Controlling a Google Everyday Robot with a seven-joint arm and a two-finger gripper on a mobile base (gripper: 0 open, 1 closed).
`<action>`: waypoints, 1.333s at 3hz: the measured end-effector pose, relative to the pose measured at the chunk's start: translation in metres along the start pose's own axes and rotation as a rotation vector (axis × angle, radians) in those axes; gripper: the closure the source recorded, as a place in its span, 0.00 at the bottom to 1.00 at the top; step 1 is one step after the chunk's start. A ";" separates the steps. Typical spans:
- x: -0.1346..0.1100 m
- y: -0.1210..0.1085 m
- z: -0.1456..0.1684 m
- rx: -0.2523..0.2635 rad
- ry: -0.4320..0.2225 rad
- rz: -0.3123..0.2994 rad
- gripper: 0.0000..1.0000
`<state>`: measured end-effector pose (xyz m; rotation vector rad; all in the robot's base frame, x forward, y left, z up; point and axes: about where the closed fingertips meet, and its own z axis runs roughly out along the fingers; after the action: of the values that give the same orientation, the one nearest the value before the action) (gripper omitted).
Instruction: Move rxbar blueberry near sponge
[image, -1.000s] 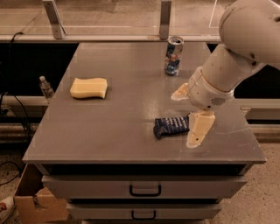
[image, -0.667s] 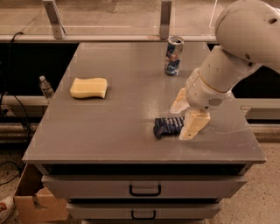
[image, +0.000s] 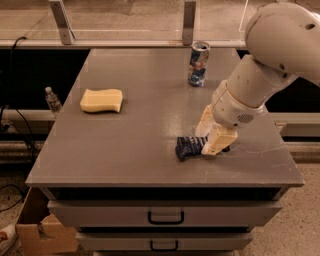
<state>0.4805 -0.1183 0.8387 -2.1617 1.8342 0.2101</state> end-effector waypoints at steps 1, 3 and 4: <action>0.001 0.003 -0.002 0.002 -0.002 0.003 1.00; 0.004 -0.023 -0.045 0.119 0.006 -0.011 1.00; -0.003 -0.040 -0.059 0.149 -0.040 -0.033 1.00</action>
Offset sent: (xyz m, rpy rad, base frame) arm 0.0131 -0.0238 0.0413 0.0149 -0.0967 -0.0512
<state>0.5146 -0.1285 0.9009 -2.0695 1.7329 0.1044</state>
